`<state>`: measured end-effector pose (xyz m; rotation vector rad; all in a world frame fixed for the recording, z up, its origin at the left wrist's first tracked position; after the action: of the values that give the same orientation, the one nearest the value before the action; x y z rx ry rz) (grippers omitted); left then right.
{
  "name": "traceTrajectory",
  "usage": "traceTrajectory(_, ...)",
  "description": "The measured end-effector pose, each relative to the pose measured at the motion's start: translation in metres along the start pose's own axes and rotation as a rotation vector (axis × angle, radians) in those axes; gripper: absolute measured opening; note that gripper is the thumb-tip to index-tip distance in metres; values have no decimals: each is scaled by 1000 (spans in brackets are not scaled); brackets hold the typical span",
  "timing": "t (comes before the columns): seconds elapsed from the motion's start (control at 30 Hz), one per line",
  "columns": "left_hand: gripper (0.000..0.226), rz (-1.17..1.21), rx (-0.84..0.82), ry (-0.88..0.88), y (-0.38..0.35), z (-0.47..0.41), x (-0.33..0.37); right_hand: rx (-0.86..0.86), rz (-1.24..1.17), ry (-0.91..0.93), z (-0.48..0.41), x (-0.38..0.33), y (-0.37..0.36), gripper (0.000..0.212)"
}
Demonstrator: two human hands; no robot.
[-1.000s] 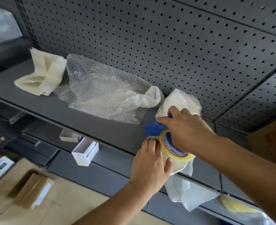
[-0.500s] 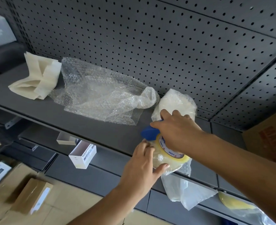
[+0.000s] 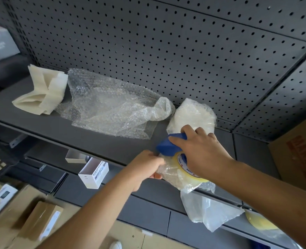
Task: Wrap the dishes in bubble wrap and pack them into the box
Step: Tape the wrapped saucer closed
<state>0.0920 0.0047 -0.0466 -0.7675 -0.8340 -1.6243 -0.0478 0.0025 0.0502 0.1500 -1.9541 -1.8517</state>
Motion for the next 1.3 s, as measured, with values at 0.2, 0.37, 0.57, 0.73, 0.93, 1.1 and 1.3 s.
traceTrajectory(0.2,9,-78,-129,65,-7,-3,14,47,-100,-35,16,13,-2,63)
traceTrajectory(0.37,26,185,-190,159,-26,-1,12,178,-229,-63,22,33,-20,72)
traceTrajectory(0.57,25,253,-31,56,-39,-3,-3,142,-266,-22,25,36,-17,64)
traceTrajectory(0.73,18,256,101,19,-45,-1,-4,7,-225,25,23,37,-9,64)
traceTrajectory(0.93,16,303,163,10,-49,-4,-7,-53,-225,71,10,39,4,58)
traceTrajectory(1.1,25,348,-16,-10,-49,-8,-7,-12,-278,35,7,40,7,51)
traceTrajectory(1.3,10,337,119,-21,-46,-10,-7,5,-234,20,4,35,14,48)
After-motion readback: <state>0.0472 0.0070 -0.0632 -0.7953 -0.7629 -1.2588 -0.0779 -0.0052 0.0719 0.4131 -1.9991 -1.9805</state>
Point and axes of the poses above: each hand's wrist, its own z-axis away from the middle knuckle, its own y-axis out of the back of the hand, x = y × z, the point moved 4 cm from there along -z, towards the middle knuckle, and after that the axes turned 10 degrees about x, right-handed, at the moved point
